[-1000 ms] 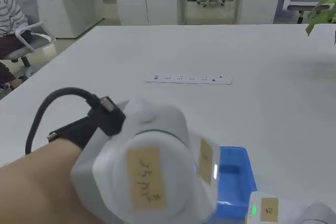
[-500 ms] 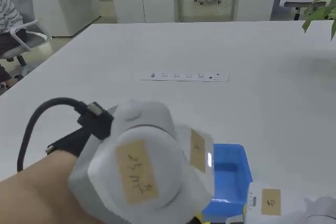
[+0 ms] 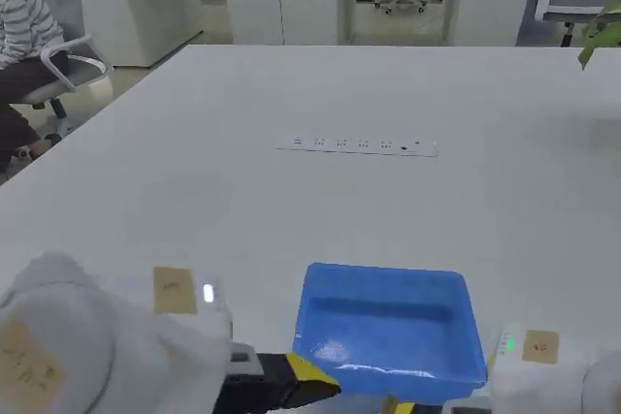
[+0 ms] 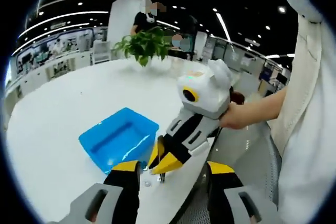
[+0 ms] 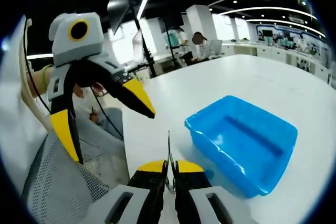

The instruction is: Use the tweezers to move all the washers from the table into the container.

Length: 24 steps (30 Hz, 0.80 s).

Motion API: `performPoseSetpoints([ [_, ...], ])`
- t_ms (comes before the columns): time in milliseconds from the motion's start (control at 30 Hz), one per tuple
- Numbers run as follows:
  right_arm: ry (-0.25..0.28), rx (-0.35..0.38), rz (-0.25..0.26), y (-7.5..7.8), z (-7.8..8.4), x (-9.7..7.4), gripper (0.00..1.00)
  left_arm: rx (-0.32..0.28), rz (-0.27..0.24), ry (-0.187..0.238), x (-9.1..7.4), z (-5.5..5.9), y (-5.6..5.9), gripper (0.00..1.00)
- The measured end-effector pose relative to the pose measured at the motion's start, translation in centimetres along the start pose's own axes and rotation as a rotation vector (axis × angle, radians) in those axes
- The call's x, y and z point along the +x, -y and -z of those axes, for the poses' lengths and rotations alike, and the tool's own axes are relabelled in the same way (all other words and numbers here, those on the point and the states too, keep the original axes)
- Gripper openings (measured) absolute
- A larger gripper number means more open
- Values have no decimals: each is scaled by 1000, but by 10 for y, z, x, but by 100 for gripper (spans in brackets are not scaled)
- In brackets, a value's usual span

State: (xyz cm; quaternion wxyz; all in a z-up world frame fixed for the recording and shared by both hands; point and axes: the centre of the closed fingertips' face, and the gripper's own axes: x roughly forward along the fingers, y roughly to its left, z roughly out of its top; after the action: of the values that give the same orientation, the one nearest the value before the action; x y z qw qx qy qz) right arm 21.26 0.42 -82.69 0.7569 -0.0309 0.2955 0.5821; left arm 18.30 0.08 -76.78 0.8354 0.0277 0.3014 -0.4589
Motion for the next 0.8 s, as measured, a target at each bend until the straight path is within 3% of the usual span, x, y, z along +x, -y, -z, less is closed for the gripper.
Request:
performPoseSetpoints([
  [167, 46, 117, -14, -1, -1, -2, 3, -37, -137, 86, -9, 6, -13, 61],
  [233, 68, 152, -15, 0, -3, -4, 3, -80, -175, 156, -12, 3, -16, 64],
  [400, 92, 207, -38, -2, -9, -9, 3, -142, -268, 263, -22, 1, -30, 68],
  [600, 112, 261, -45, 1, -16, -19, 3, -128, -369, 384, -34, -11, -45, 78],
  [700, 148, 333, -69, 0, -24, -25, 3, -109, -402, 412, -41, -14, -48, 79],
  [800, 164, 346, -64, 4, -28, -32, 3, -122, -426, 439, -46, -14, -53, 83],
])
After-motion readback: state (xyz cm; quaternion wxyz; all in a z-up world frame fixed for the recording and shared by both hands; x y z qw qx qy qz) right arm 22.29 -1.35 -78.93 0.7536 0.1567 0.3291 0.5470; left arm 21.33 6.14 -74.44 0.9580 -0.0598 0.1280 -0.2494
